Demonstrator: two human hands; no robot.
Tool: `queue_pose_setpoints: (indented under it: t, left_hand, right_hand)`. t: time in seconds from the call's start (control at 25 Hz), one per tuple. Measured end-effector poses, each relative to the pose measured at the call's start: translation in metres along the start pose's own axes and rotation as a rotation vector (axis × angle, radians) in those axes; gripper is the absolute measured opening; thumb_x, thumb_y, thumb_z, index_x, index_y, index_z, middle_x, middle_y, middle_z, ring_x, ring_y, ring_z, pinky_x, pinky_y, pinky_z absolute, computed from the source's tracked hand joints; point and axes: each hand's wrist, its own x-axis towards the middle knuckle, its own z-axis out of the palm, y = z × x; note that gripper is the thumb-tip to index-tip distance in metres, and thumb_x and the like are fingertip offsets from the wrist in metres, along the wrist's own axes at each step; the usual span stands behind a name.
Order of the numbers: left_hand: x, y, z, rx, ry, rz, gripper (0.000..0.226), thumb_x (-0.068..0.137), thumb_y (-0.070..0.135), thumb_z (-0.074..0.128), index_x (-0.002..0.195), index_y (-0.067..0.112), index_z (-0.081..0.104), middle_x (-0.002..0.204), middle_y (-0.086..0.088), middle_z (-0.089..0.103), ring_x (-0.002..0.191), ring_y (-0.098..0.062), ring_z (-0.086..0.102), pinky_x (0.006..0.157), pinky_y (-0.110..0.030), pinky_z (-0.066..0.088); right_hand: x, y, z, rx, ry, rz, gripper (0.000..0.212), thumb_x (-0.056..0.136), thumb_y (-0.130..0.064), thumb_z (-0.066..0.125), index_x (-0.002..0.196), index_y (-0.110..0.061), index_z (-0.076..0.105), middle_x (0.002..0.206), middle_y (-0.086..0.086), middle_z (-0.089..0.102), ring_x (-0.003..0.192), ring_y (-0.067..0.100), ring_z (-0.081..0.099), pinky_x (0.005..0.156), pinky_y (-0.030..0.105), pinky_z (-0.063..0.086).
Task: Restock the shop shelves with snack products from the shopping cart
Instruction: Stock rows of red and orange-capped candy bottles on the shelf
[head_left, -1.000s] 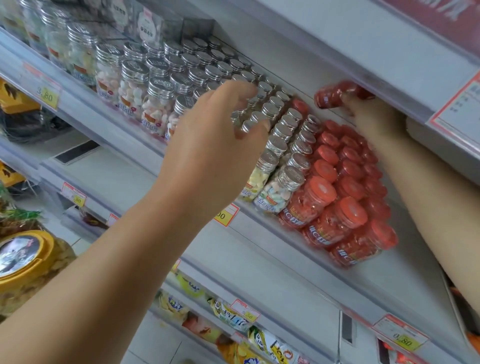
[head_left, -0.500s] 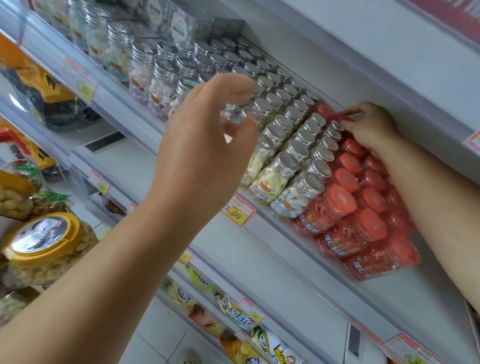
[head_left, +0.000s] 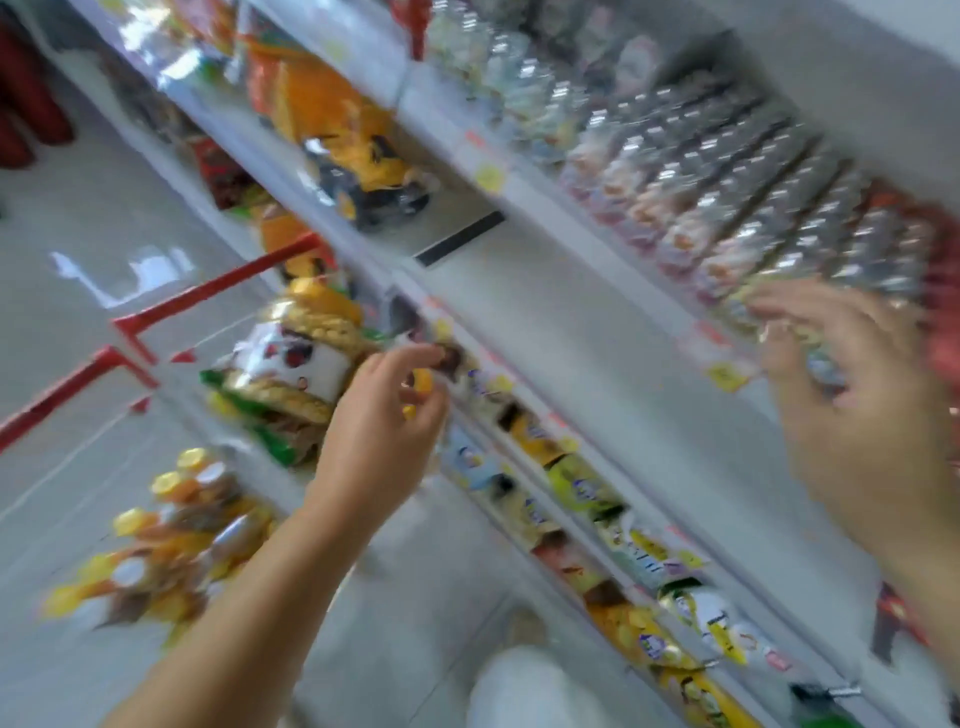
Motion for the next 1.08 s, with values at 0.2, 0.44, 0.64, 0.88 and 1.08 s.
queue_pose_setpoints:
  t: [0.2, 0.44, 0.64, 0.88, 1.08]
  left_hand:
    - [-0.035, -0.159, -0.130, 0.177, 0.062, -0.403, 0.028, 0.091, 0.028, 0.060, 0.117, 0.022, 0.067, 0.108, 0.005, 0.068, 0.098, -0.015, 0.067, 0.087, -0.032, 0.052]
    - [-0.075, -0.277, -0.174, 0.057, 0.131, -0.731, 0.033, 0.092, 0.023, 0.059, 0.122, 0.015, 0.066, 0.118, -0.002, 0.068, 0.109, -0.022, 0.065, 0.097, -0.039, 0.051]
    - [-0.105, -0.345, -0.161, -0.098, 0.191, -0.928, 0.026, 0.097, 0.014, 0.053, 0.117, 0.029, 0.062, 0.118, 0.006, 0.064, 0.111, -0.021, 0.063, 0.100, -0.044, 0.050]
    - [-0.117, -0.397, -0.135, -0.275, 0.261, -1.036, 0.024, 0.089, 0.024, 0.057, 0.107, 0.039, 0.063, 0.118, 0.016, 0.066, 0.110, -0.012, 0.064, 0.100, -0.045, 0.052]
    - [-0.122, -0.404, -0.114, -0.412, 0.345, -1.092, 0.029, 0.097, 0.010, 0.058, 0.103, 0.039, 0.063, 0.107, 0.022, 0.064, 0.103, -0.003, 0.065, 0.099, -0.041, 0.053]
  right_hand:
    - [-0.079, -0.126, 0.183, 0.379, -0.471, 0.304, 0.018, 0.090, -0.028, 0.056, 0.102, -0.041, 0.060, 0.105, -0.011, 0.063, 0.103, 0.012, 0.062, 0.095, 0.027, 0.047]
    - [-0.134, -0.196, 0.382, 0.306, -1.137, 0.399, 0.030, 0.097, -0.018, 0.052, 0.126, -0.022, 0.059, 0.131, 0.002, 0.054, 0.118, 0.019, 0.053, 0.096, 0.028, 0.041]
    - [-0.181, -0.198, 0.500, 0.097, -1.466, 0.306, 0.045, 0.094, -0.012, 0.052, 0.138, -0.019, 0.050, 0.141, 0.009, 0.049, 0.123, 0.027, 0.052, 0.097, 0.033, 0.044]
    - [-0.248, -0.174, 0.575, -0.217, -1.692, -0.043, 0.078, 0.086, -0.006, 0.058, 0.148, -0.038, 0.023, 0.149, 0.011, 0.021, 0.124, 0.037, 0.043, 0.091, 0.043, 0.048]
    - [-0.272, -0.174, 0.584, -0.406, -1.537, -0.405, 0.082, 0.082, -0.008, 0.068, 0.145, -0.031, 0.022, 0.148, 0.009, 0.015, 0.117, 0.036, 0.043, 0.068, 0.038, 0.042]
